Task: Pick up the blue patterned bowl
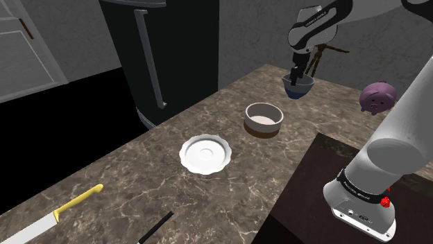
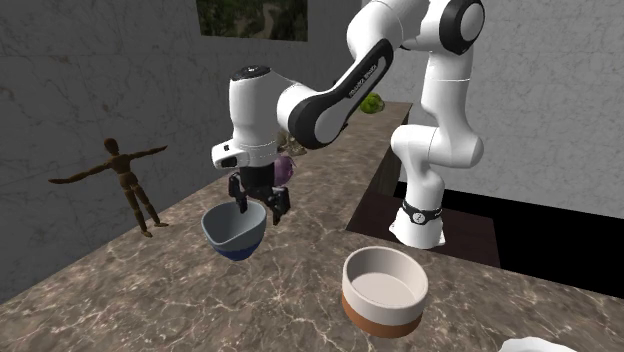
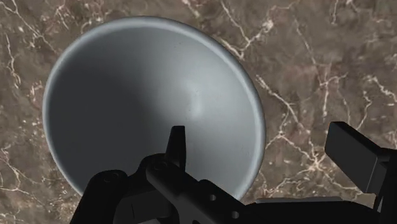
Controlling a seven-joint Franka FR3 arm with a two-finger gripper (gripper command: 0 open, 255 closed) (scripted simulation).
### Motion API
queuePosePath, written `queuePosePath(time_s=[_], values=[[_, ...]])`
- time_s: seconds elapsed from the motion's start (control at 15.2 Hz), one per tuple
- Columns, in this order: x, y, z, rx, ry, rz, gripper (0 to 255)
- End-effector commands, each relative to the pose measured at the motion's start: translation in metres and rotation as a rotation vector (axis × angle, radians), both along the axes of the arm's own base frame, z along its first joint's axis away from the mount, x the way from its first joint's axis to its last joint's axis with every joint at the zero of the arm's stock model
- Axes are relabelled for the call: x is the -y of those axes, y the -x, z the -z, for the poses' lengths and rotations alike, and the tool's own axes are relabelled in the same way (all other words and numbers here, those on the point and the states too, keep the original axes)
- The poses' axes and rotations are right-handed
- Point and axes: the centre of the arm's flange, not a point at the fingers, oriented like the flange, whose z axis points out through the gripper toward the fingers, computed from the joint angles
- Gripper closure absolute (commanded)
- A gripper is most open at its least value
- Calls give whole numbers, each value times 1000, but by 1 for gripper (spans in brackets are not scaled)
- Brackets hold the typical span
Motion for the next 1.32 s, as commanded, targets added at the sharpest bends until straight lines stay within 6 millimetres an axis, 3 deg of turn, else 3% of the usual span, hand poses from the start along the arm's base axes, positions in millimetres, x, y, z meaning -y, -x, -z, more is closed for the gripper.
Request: queuePosePath(time_s=[0.0, 0.13, 0.26, 0.33, 0.92, 1.25], values=[[0, 0, 11, 1, 0, 0, 0], [0, 0, 24, 1, 0, 0, 0], [0, 0, 24, 1, 0, 0, 0], [0, 0, 24, 1, 0, 0, 255], [0, 0, 24, 1, 0, 0, 255], [0, 0, -2, 1, 0, 0, 255]])
